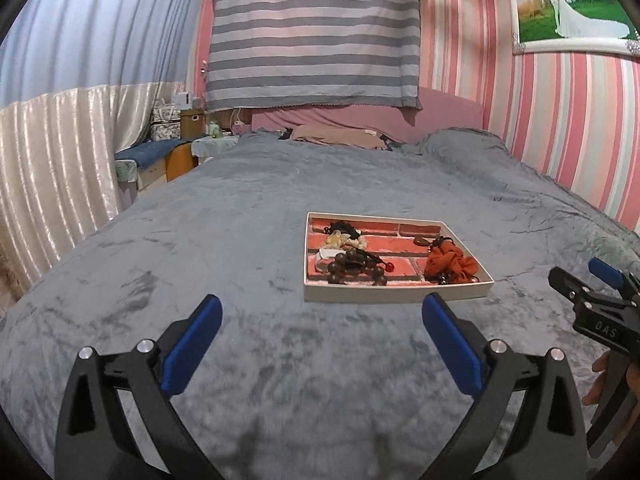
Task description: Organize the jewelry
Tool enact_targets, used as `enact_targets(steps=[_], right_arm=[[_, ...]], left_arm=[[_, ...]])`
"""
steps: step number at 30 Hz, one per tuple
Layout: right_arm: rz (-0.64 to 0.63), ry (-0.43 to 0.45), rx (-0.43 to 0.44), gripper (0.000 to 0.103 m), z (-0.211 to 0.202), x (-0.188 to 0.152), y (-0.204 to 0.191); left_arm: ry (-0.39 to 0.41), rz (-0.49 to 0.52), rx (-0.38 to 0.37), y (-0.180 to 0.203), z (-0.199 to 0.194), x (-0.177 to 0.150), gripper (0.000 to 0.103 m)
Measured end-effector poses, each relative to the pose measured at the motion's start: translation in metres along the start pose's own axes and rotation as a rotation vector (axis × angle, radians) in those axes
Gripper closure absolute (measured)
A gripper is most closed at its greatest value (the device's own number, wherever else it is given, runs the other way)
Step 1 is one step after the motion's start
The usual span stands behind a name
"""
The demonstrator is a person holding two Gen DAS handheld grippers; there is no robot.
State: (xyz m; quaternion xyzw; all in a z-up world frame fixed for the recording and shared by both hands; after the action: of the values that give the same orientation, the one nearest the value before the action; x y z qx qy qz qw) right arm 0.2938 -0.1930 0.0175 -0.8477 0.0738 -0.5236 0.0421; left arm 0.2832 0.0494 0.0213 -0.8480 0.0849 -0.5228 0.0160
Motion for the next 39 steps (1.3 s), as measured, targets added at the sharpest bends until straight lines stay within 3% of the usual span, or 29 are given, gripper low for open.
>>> enact_targets(steps=[9, 19, 39], right_arm=[[-0.006, 0.042, -0.008, 0.004, -0.072, -0.038, 0.022], [0.047, 0.02, 0.019, 0.004, -0.103, -0.079, 0.046], [0.037, 0.104, -0.038, 0.004, -0.12, -0.089, 0.05]], left_arm=[[0.032, -0.048, 0.022, 0.005, -0.058, -0.03, 0.005], [0.08, -0.046, 0.058, 0.019, -0.102, -0.05, 0.005], [0.071, 0.028, 0.05, 0.049, -0.1, -0.072, 0.005]])
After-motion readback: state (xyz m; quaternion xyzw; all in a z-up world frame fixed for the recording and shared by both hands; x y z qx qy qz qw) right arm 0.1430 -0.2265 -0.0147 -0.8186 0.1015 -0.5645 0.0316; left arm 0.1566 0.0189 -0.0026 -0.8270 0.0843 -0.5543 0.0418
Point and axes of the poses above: each gripper's, at about its wrist camera, not at the fingertips, and z roughly the way its jaws point, y to its right, x to its top, the point moved 7 cm from there along z, roughly the way its jaws point, and after that the axes turned 12 degrees about z, right-handed, at the moved point
